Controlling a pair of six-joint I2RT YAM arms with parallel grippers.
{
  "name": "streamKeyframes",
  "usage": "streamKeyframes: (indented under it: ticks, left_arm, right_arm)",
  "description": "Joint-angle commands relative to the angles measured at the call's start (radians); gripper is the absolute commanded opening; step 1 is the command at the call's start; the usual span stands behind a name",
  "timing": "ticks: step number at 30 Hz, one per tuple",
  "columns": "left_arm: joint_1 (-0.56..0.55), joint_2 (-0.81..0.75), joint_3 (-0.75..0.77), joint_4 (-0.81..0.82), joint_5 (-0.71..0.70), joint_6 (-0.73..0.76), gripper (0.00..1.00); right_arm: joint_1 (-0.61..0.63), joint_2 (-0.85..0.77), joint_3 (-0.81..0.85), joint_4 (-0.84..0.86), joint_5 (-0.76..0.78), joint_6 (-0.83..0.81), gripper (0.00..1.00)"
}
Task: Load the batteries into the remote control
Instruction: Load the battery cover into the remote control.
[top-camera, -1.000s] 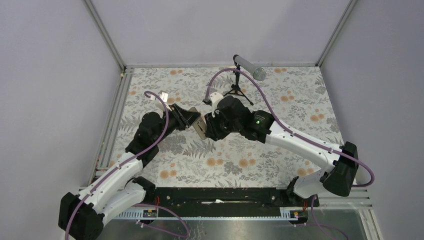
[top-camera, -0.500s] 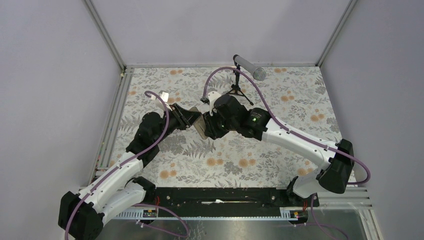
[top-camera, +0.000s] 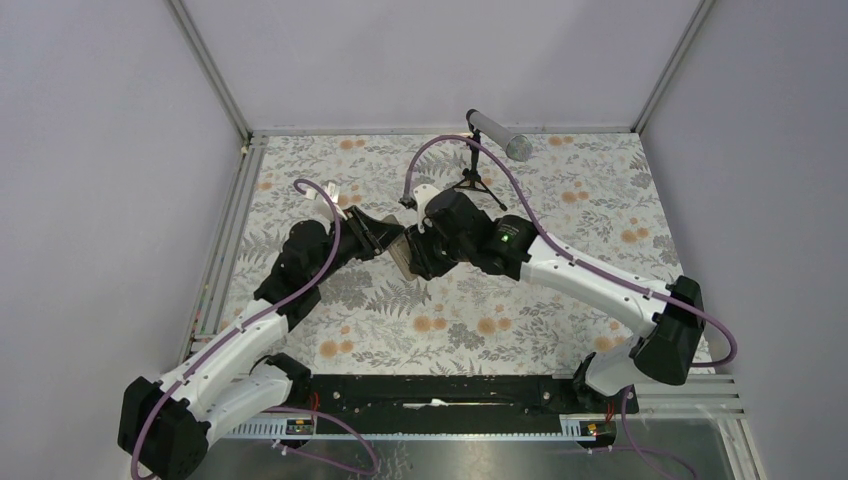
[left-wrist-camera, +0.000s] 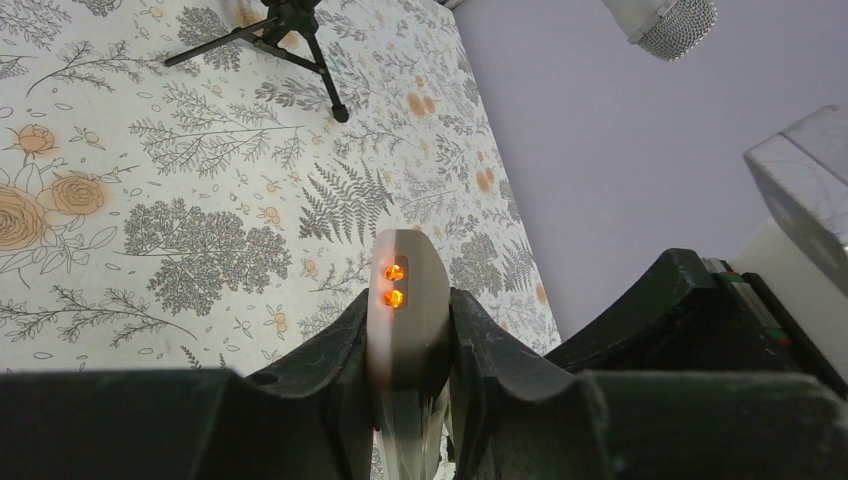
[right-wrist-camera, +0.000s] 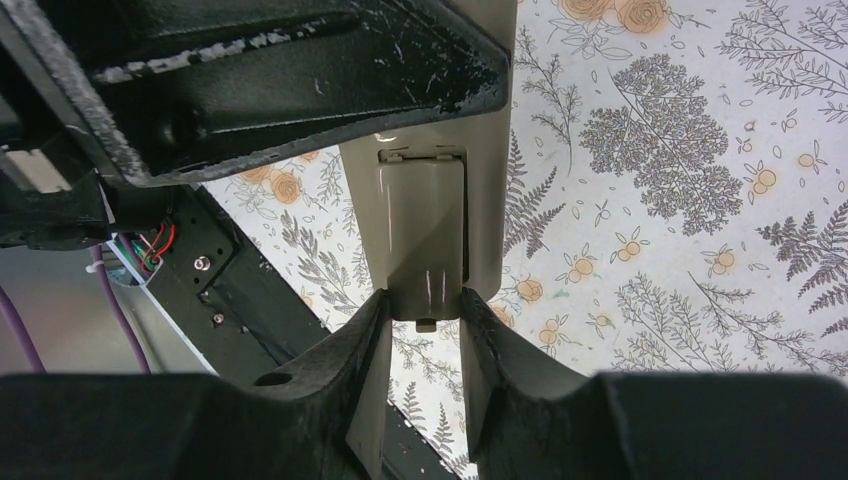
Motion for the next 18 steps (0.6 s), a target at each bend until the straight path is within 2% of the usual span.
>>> streamKeyframes:
  ticks: [1,18]
  left_arm:
    - [-0.004,-0.011,0.052,0.057,0.012,-0.013,0.00]
    - [-0.004,-0.012,0.039,0.066,0.040,0.003,0.00]
  right_arm:
    - [0.009,0.026,0.056,-0.016,0.018,-0.009,0.26]
    - [0.008,0.061,0.098,-0.038,0.046,0.006,0.26]
